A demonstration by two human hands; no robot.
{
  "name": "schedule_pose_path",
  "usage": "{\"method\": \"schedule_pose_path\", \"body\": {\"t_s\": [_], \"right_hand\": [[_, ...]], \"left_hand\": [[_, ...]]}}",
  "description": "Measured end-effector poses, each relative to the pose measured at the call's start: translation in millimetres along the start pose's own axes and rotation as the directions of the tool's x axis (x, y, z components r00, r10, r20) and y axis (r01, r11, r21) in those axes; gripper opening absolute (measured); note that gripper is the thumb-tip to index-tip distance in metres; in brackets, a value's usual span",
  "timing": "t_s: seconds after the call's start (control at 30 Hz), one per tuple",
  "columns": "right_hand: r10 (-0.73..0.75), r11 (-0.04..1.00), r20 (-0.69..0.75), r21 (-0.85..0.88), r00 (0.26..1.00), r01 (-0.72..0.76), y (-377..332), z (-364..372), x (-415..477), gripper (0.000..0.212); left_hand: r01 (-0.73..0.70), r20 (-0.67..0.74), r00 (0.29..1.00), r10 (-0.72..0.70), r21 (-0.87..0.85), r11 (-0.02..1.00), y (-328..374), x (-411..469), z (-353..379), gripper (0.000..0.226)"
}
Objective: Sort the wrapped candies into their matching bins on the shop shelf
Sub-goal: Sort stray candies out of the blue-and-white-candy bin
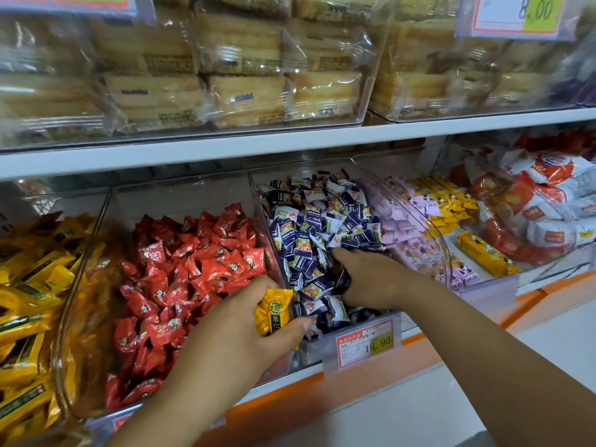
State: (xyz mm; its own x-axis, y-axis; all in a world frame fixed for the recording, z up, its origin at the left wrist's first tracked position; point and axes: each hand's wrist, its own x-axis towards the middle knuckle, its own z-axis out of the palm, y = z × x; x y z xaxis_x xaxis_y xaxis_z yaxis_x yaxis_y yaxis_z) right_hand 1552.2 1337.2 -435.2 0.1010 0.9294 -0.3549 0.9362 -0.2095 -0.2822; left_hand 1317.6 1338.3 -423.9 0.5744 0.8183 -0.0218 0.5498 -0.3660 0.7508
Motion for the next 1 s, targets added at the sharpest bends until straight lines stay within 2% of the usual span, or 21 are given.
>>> {"method": "schedule_pose_path", "body": {"t_s": [0.13,0.3,0.5,0.6,0.73,0.77,0.8,0.87,0.93,1.0], "right_hand": [[0.022,0.974,0.023,0.226,0.999,-0.027,8.9,-4.3,0.3,0.077],[-0.027,0.929,-0.050,0.367,0.998,0.044,15.1,-2.4,1.6,0.041],[-0.051,0.849,-0.177,0.511,0.983,0.136,17.7,-15.0,-10.5,0.026],[-0.015,0.738,-0.269,0.646,0.963,0.192,10.1,-29.4,-17.1,0.026],[0.024,0.486,-0.392,0.808,0.920,0.332,-8.7,-36.2,-15.2,0.030],[0.015,0.473,-0.401,0.810,0.916,0.347,-12.9,-35.0,-13.3,0.034],[-0.007,0.503,-0.398,0.792,0.917,0.348,-15.9,-33.5,-11.2,0.041],[-0.032,0.636,-0.386,0.704,0.922,0.316,-14.0,-30.6,-7.7,0.052],[0.029,0.781,-0.407,0.579,0.913,0.233,-3.6,-30.8,-7.6,0.048],[0.082,0.870,-0.450,0.468,0.889,0.156,9.3,-30.1,-10.0,0.034]], "left_hand": [[-0.005,-0.009,1.000,0.005,-0.001,1.000,1.1,-1.4,-0.1,0.049],[-0.001,-0.017,1.000,0.001,0.009,1.000,2.8,-1.4,0.0,0.032],[-0.003,-0.005,1.000,0.004,0.028,1.000,-0.1,0.4,-0.1,0.048],[-0.004,-0.009,1.000,0.004,0.008,1.000,-3.8,1.5,0.8,0.051],[0.012,-0.010,1.000,-0.012,-0.002,1.000,-4.3,1.1,1.1,0.054],[0.014,-0.010,1.000,-0.014,-0.003,1.000,-4.0,0.8,0.9,0.054],[0.016,-0.010,1.000,-0.016,-0.005,1.000,-3.8,0.5,0.7,0.054],[0.016,-0.011,1.000,-0.016,-0.003,1.000,-3.8,0.7,1.0,0.053],[0.014,-0.016,1.000,-0.014,0.000,1.000,-3.7,1.1,1.1,0.053],[0.014,-0.022,1.000,-0.014,0.003,1.000,-4.6,1.6,1.5,0.054]]}}
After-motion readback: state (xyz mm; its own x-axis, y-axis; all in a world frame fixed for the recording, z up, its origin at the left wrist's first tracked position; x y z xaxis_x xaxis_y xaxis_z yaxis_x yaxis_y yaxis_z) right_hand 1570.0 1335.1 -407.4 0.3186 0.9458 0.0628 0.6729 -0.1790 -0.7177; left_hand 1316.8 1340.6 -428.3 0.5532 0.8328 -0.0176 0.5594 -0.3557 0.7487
